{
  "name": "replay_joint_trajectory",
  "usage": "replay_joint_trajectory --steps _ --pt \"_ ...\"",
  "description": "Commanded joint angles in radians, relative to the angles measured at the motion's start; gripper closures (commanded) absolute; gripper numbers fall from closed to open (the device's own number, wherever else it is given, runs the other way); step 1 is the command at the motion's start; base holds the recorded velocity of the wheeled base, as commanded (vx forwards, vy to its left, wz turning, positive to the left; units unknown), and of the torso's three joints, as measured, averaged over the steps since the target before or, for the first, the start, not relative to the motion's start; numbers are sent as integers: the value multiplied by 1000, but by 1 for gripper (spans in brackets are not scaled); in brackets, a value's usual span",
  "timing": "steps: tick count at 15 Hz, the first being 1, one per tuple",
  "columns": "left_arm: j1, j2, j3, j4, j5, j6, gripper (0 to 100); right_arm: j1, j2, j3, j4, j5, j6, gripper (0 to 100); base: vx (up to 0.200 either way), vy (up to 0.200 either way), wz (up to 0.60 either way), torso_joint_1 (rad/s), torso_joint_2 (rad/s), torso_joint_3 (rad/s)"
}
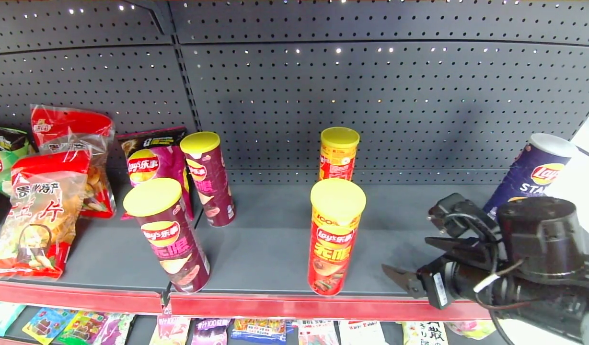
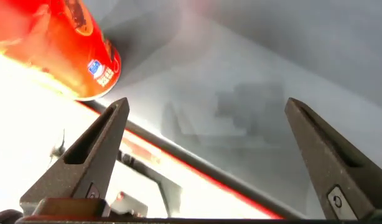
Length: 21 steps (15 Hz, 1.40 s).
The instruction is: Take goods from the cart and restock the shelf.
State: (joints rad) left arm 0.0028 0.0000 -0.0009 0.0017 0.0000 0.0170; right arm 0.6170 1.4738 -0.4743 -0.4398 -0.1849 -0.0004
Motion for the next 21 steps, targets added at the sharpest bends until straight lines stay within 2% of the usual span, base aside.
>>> replay_joint_trajectory --steps 1,3,5,6,7,10,12,13,15,17,18,20,21 --pt "0 0 -1 0 0 0 0 -77 -290 134 0 -2 -35 0 0 0 0 0 0 0" --pt "0 0 -1 0 0 0 0 -171 -506 183 18 -4 -79 0 0 0 0 0 0 0" --pt "0 0 -1 0 0 -2 0 -327 -724 186 121 -2 -136 0 0 0 0 0 0 0" --pt "0 0 1 0 0 -2 0 -456 -888 123 325 -1 -165 0 0 0 0 0 0 0" --pt "0 0 1 0 -2 0 0 -528 -997 85 481 4 -167 0 0 0 0 0 0 0" --pt "0 0 1 0 -2 -5 0 -628 -1293 82 774 1 -153 0 0 0 0 0 0 0" --pt "0 0 1 0 -3 -5 0 -614 -1455 97 944 24 -155 0 0 0 0 0 0 0" --pt "0 0 1 0 -3 -6 0 -614 -1474 128 963 81 -151 0 0 0 0 0 0 0" --pt "0 0 1 0 -3 -5 0 -614 -1474 213 825 188 -113 0 0 0 0 0 0 0" --pt "0 0 1 0 -3 -5 0 -615 -1474 387 578 179 -73 0 0 0 0 0 0 0" --pt "0 0 1 0 0 -5 0 -615 -1474 414 498 185 -69 0 0 0 0 0 0 0" --pt "0 0 1 0 0 -5 0 -615 -1474 431 481 176 -59 0 0 0 0 0 0 0" --pt "0 0 1 0 -2 -5 0 -615 -1474 434 477 120 -1 0 0 0 0 0 0 0"
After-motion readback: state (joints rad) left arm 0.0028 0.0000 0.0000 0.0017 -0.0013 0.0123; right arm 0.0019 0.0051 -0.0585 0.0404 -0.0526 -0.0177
